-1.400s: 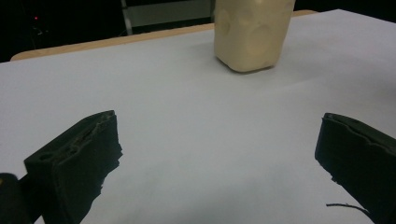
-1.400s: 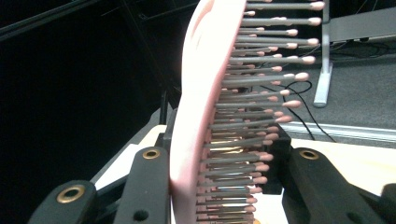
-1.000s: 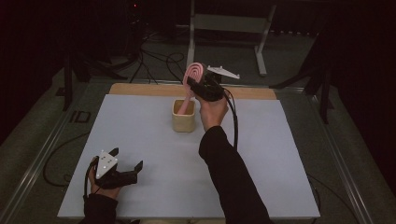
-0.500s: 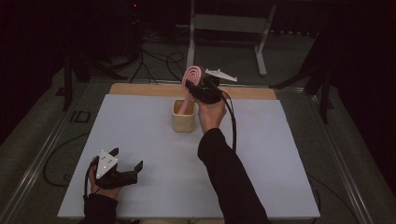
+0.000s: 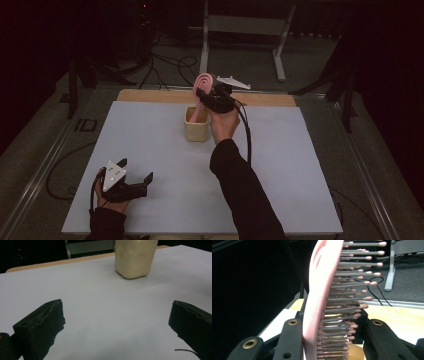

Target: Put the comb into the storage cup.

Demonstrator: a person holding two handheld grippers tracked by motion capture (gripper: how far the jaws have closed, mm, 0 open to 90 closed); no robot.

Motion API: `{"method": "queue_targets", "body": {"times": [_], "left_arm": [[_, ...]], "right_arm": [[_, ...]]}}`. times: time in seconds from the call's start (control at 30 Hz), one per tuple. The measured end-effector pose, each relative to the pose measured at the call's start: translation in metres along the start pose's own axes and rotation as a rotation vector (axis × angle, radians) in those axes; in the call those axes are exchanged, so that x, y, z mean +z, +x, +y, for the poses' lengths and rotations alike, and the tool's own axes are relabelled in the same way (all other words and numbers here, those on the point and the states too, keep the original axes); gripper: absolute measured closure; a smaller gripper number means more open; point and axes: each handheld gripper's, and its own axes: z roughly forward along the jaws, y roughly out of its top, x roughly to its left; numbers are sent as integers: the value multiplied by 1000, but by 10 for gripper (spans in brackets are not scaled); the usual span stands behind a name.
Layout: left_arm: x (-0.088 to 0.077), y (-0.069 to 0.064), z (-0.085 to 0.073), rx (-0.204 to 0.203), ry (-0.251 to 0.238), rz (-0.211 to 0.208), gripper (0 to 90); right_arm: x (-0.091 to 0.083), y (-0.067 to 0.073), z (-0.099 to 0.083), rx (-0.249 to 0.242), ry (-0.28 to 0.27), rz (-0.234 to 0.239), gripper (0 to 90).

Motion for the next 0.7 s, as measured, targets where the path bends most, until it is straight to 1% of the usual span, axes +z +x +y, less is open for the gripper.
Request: {"method": "queue_targets", "body": {"times": [0.7], "left_arm": [[1,0,0,2,1,-1,6]], "right_arm": [[4,-1,-7,1,19,-6,638]]}}
